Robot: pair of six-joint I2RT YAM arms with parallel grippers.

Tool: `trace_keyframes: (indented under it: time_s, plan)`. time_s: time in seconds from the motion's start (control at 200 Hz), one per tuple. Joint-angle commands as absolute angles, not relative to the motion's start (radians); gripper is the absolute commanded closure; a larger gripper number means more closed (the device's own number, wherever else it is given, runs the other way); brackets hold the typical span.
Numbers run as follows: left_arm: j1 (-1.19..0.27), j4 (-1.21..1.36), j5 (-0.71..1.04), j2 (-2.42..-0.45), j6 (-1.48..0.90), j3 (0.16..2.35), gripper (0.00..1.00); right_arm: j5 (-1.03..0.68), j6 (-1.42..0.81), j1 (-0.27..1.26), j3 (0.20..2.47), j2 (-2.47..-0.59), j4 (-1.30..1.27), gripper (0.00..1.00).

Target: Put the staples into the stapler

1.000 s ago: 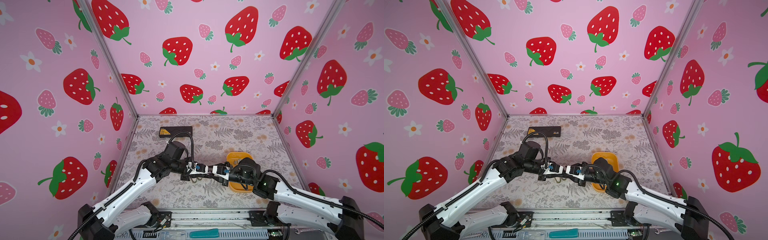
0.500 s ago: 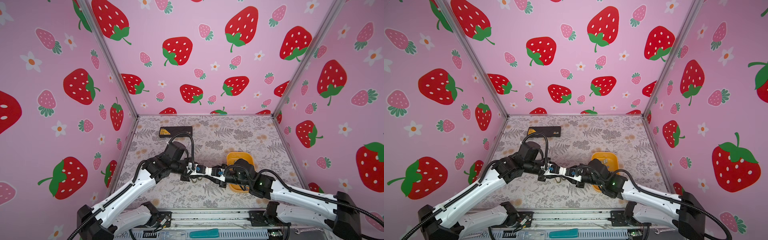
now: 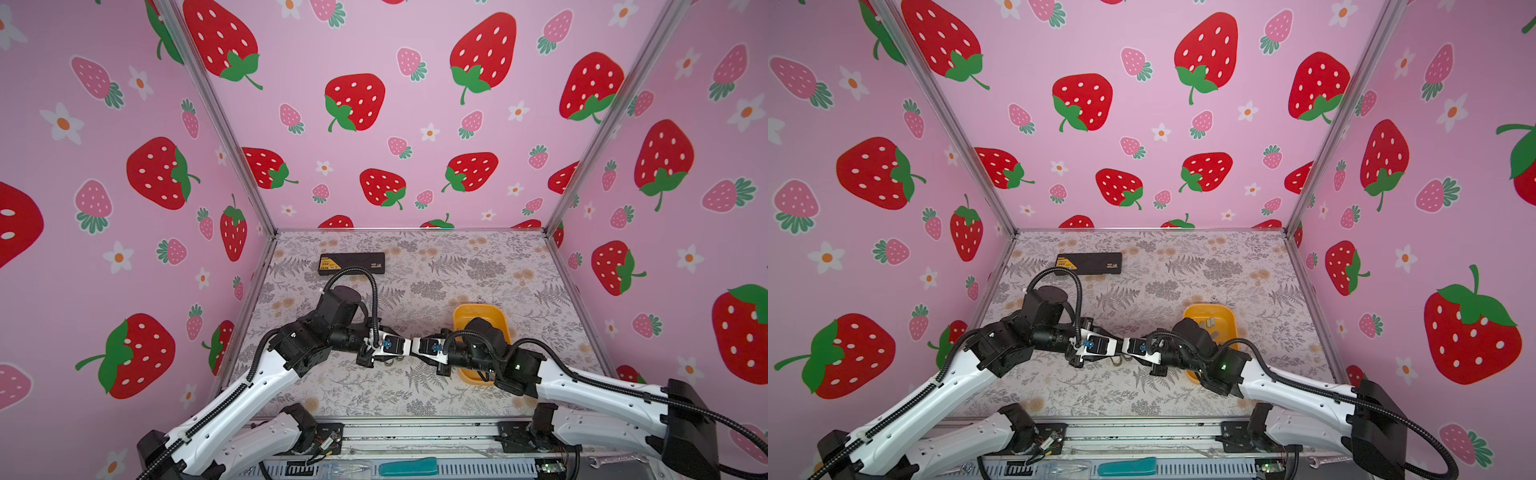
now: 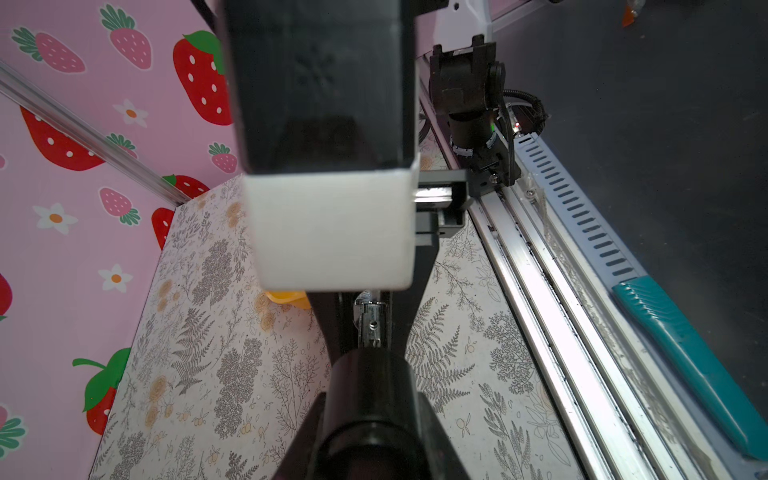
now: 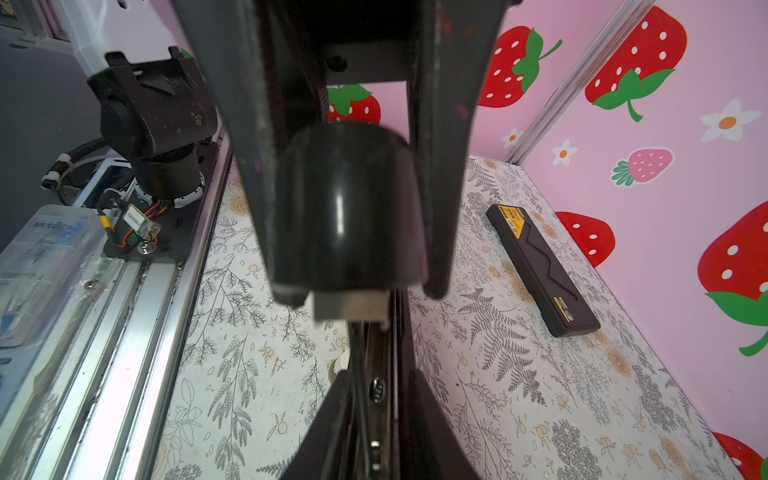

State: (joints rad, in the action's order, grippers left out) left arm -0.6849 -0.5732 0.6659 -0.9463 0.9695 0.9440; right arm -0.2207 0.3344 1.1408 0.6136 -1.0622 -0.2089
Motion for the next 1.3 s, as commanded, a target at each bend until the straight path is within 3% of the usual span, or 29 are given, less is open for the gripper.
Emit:
trace_keyframes:
  time_s: [0.0, 0.34, 0.68, 0.84, 1.296]
  plan:
    - [-0.687, -0.489, 0.747, -0.904, 0.963, 0.948, 1.0, -0.206, 0.349, 1.14, 0.59, -1.079, -0.209, 0.72]
    - [-0.675, -0.439, 0.754, -0.855, 0.901, 0.935, 1.0, -0.153, 0.346, 1.138, 0.603, -1.121, -0.213, 0.63]
    - [-0.642, -0.383, 0.767, -0.824, 0.841, 0.913, 1.0, -0.175, 0.347, 1.124, 0.598, -1.131, -0.226, 0.84]
    - [-0.591, -0.335, 0.802, -0.816, 0.791, 0.904, 1.0, -0.2, 0.34, 1.088, 0.568, -1.105, -0.27, 1.0]
    - [-0.376, -0.17, 0.955, -0.811, 0.626, 0.863, 1.0, -0.349, 0.238, 0.988, 0.411, -0.945, -0.494, 1.0]
